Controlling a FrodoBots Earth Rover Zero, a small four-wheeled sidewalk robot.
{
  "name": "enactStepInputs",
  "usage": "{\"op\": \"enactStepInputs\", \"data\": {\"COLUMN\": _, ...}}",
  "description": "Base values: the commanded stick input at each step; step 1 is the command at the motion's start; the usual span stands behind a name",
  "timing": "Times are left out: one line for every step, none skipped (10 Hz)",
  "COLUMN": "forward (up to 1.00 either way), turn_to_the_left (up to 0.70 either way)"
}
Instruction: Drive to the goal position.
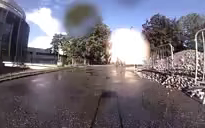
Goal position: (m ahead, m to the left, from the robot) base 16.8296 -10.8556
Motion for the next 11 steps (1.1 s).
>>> {"op": "enactStepInputs", "data": {"forward": 0.50, "turn_to_the_left": -0.23}}
{"op": "enactStepInputs", "data": {"forward": 0.50, "turn_to_the_left": -0.38}}
{"op": "enactStepInputs", "data": {"forward": 0.50, "turn_to_the_left": -0.46}}
{"op": "enactStepInputs", "data": {"forward": 0.50, "turn_to_the_left": -0.50}}
{"op": "enactStepInputs", "data": {"forward": 0.50, "turn_to_the_left": -0.50}}
{"op": "enactStepInputs", "data": {"forward": 0.50, "turn_to_the_left": -0.50}}
{"op": "enactStepInputs", "data": {"forward": 0.50, "turn_to_the_left": -0.50}}
{"op": "enactStepInputs", "data": {"forward": 0.50, "turn_to_the_left": -0.10}}
{"op": "enactStepInputs", "data": {"forward": 0.50, "turn_to_the_left": 0.00}}
{"op": "enactStepInputs", "data": {"forward": 0.50, "turn_to_the_left": 0.00}}
{"op": "enactStepInputs", "data": {"forward": 0.50, "turn_to_the_left": 0.00}}
